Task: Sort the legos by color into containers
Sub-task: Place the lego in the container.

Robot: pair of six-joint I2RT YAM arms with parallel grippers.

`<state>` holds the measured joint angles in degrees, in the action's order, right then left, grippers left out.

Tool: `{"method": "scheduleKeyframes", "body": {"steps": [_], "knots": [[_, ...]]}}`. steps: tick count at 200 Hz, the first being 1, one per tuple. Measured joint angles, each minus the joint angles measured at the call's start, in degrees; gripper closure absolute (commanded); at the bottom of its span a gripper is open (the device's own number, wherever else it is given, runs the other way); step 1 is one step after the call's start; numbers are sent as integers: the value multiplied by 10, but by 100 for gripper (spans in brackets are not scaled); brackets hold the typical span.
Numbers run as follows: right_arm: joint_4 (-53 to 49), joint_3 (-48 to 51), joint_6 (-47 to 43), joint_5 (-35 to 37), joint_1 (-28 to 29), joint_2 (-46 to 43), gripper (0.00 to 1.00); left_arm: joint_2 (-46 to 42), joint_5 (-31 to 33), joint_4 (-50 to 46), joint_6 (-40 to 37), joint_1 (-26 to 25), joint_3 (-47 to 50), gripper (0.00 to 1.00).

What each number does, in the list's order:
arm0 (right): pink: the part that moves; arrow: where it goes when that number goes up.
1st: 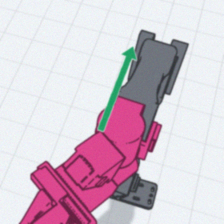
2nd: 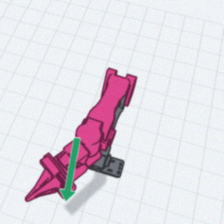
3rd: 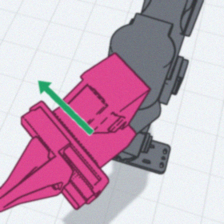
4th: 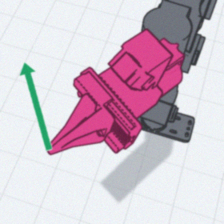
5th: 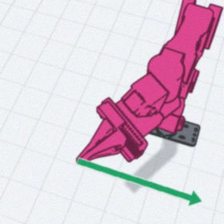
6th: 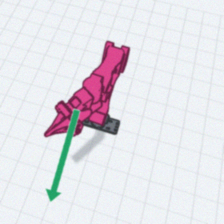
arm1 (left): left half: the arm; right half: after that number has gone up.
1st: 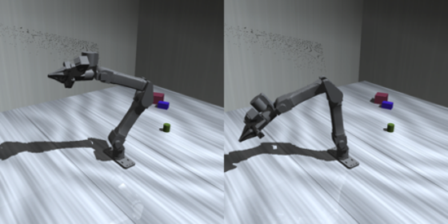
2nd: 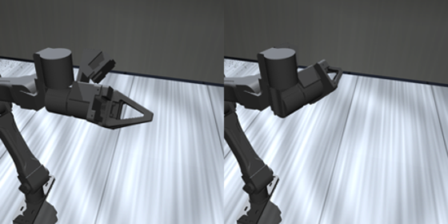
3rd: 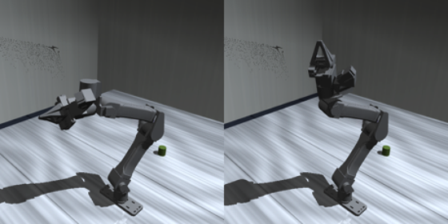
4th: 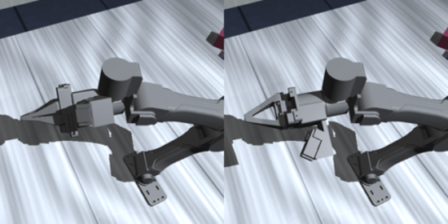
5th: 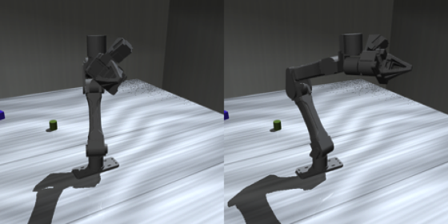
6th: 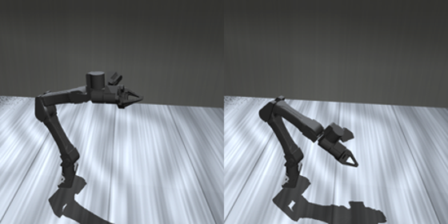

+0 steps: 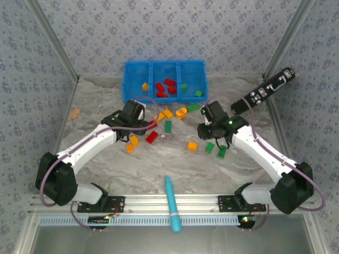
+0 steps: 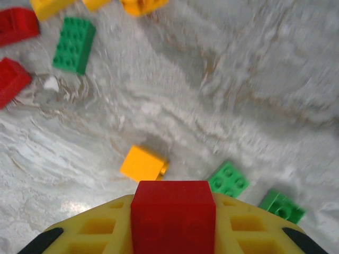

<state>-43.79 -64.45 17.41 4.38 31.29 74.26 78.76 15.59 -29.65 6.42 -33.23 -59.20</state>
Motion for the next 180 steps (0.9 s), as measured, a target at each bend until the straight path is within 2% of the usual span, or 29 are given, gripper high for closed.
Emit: {"method": "scheduleKeyframes", "body": {"steps": [39, 68, 112, 180], "knots": [[-15, -154, -75, 10, -31, 68, 69, -16, -49, -3, -4, -6, 31, 26], [8, -226, -118, 13, -42, 113, 68, -60, -78, -3, 4, -6, 66, 26], [96, -295, -159, 3, -48, 217, 68, -108, -97, 8, 41, -15, 108, 26], [250, -426, -171, -41, -48, 387, 68, -110, -131, 5, 84, -32, 130, 26]]}}
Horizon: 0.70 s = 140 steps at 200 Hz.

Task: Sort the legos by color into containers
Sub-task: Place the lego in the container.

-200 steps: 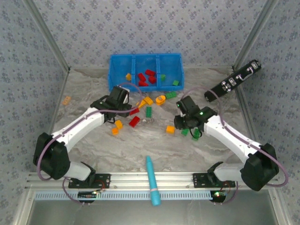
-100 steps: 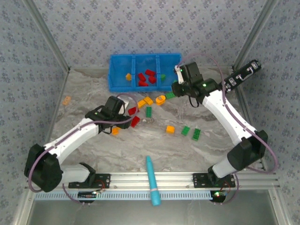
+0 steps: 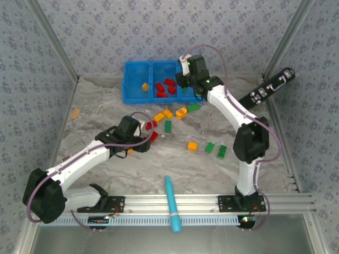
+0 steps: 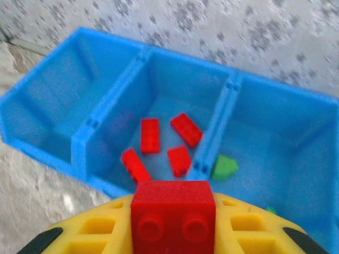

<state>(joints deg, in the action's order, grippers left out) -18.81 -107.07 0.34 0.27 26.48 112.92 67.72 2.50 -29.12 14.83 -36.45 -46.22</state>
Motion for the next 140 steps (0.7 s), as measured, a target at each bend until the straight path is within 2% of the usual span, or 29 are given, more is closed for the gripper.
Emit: {"method": "scheduleKeyframes", "body": {"steps": [40, 89, 103, 140], "knots": [[13, -130, -13, -32, 1, 140, 67, 3, -8, -11, 18, -1, 0, 25], [-30, -304, -13, -63, 4, 303, 65, 23, -19, -11, 30, -1, 0, 24], [-41, -334, -14, -67, 6, 329, 64, 33, -21, -10, 33, -1, 0, 24], [-50, -337, -24, -72, 17, 337, 59, 67, -28, 3, 44, -1, 0, 24]]}}
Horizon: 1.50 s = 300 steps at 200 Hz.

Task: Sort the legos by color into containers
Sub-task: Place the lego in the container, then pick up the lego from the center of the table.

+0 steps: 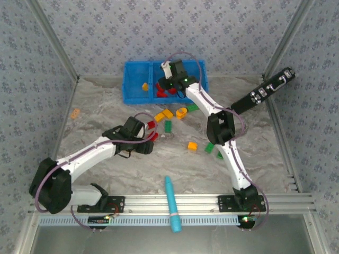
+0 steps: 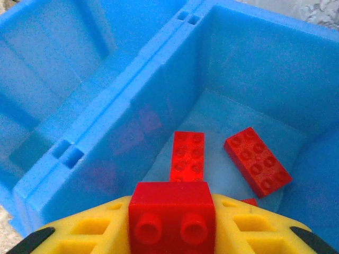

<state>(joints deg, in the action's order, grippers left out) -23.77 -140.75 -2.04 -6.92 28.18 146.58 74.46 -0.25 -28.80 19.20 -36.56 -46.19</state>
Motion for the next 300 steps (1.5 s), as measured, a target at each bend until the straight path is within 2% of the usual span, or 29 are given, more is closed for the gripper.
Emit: {"method": "scheduleKeyframes", "body": {"steps": [42, 68, 122, 175, 244, 276, 300], "knots": [[2, 0, -5, 0, 12, 1, 47, 39, 1, 8, 2, 0, 0, 23], [14, 11, -10, 0, 13, 0, 43, 50, 6, 15, -6, 0, -1, 24], [14, 116, -37, 0, 12, -57, 38, 90, 31, 32, -36, 0, -30, 22], [18, 276, -81, 12, 12, -266, 32, 132, 58, 75, -77, -10, -43, 21], [20, 476, -73, 96, 4, -521, 29, 218, 98, 109, -134, -15, -87, 19], [-5, 545, -52, 123, -14, -603, 28, 247, 99, 125, -141, -15, -94, 21], [-26, 582, -32, 132, -23, -659, 28, 257, 94, 128, -141, -15, -100, 29]]}}
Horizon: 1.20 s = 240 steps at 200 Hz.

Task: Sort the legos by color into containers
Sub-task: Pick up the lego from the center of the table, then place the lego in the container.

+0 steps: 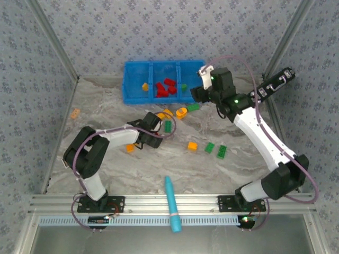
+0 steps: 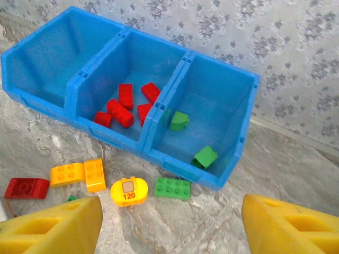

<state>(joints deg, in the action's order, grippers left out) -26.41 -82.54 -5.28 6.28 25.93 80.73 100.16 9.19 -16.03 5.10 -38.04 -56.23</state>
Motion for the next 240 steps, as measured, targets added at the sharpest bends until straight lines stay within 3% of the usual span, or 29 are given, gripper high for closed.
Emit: {"method": "scheduleKeyframes", "body": {"steps": [46, 116, 145, 175, 240], "knots": [[-42, 55, 37, 4, -5, -80, 28, 13, -30, -5, 13, -4, -13, 55], [-79, 153, 91, -2, -28, -133, 28, 12, -23, -11, 42, -21, -14, 71], [-79, 226, 132, -27, -50, -147, 27, 11, -9, -23, 51, -26, -19, 75], [-75, 285, 179, -57, -64, -149, 26, 12, 15, -97, 47, -30, -66, 78], [-71, 359, 266, -70, -71, -183, 26, 22, 53, -158, -13, -8, -291, 78]]}}
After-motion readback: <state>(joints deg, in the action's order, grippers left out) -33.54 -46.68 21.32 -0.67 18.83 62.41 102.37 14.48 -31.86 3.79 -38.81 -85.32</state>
